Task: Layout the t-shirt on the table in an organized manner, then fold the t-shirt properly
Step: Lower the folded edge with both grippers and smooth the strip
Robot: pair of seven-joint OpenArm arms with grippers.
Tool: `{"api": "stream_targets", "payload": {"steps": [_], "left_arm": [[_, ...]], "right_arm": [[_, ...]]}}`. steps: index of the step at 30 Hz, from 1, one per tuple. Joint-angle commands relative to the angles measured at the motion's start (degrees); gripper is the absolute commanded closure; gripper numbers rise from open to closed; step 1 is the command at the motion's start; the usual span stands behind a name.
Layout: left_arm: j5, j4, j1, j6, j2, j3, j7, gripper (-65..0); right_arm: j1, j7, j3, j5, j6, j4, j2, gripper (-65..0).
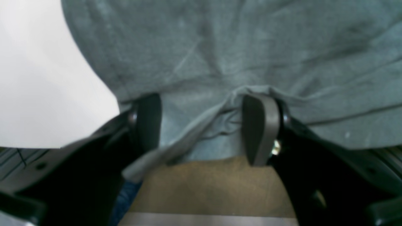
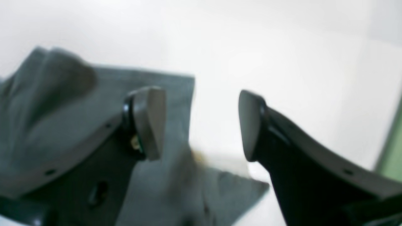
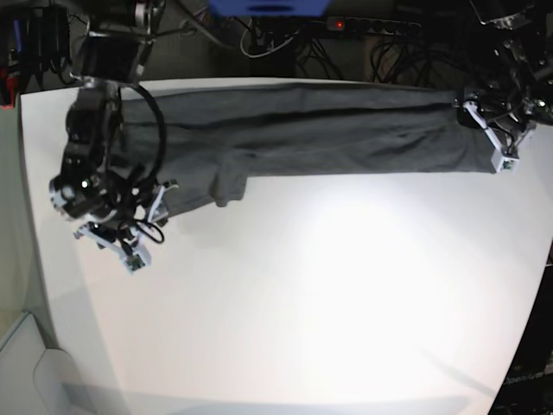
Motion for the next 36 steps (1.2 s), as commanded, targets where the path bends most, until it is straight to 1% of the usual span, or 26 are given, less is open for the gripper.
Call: {"api": "stream_targets", "payload": {"steps": [1,3,6,14,16,17,18,19,23,24,27,29,31,34,36], "left_arm": [[-0.4,0.9,-0.2,0.0,-0.7,-0.3,0.0,-40.4],[-0.4,0.8,-0.2,0.0,-0.7,-0.5,0.0,-40.4],[-0.4,0.6,-0.2,0.0,-0.7,-0.6,0.0,-40.4],[0.0,0.4,-0.2,0.0,-0.7,-0.6,0.0,-40.4],[0.1,0.4,-0.2,0.0,-0.7,-0.6,0.0,-40.4],[0.1,0.4,-0.2,0.0,-0.7,-0.6,0.0,-40.4],[0.1,0.4,-0.2,0.0,-0.7,-0.6,0.0,-40.4],[0.1,0.4,-0.2,0.0,-0.7,-0.6,0.0,-40.4],[0.2,0.4,-0.2,0.0,-0.7,-0.6,0.0,-40.3],[0.2,0.4,-0.3,0.0,-0.7,-0.6,0.0,-40.3],[0.2,0.3,-0.4,0.0,-0.7,-0.6,-0.1,-40.3],[0.2,0.3,-0.5,0.0,-0.7,-0.6,-0.1,-40.3],[0.2,0.3,-0.6,0.0,-0.7,-0.6,-0.1,-40.3],[0.2,0.3,-0.6,0.0,-0.7,-0.5,-0.1,-40.3],[0.2,0.3,-0.6,0.0,-0.7,-0.5,-0.1,-40.3]], "right_arm": [[2.1,0.5,0.2,0.2,-0.1,-2.1,0.4,-37.6],[4.9,0.6,0.2,0.2,-0.1,-7.9,0.5,-37.6],[7.1,0.7,0.2,0.2,-0.1,-13.7,0.6,-37.6],[6.8,8.8,0.2,0.2,-0.1,-23.3,0.3,-37.3],[6.5,10.2,0.2,0.2,-0.1,-23.8,0.3,-36.8],[5.8,10.3,-0.1,0.2,-0.1,-23.8,0.3,-35.2],[5.4,10.3,-0.2,0.2,-0.1,-23.7,0.3,-31.7],[5.4,10.1,-0.2,0.3,-0.1,-23.7,0.3,-26.8],[5.1,10.0,0.0,0.3,-0.1,-23.6,-0.7,-2.5],[5.0,10.0,0.1,0.3,-0.1,-23.6,-0.7,0.0],[3.4,10.0,0.1,0.3,-0.1,-23.4,-0.6,-0.2],[2.2,10.0,0.1,0.3,-0.1,-20.6,-0.6,0.0],[0.3,10.0,-0.1,0.3,-0.1,-16.4,-0.8,0.0],[-1.9,9.8,-0.2,0.3,-0.1,-7.1,-1.4,0.0],[-2.6,7.6,-0.2,0.3,-0.1,-2.3,-1.9,0.0]]}}
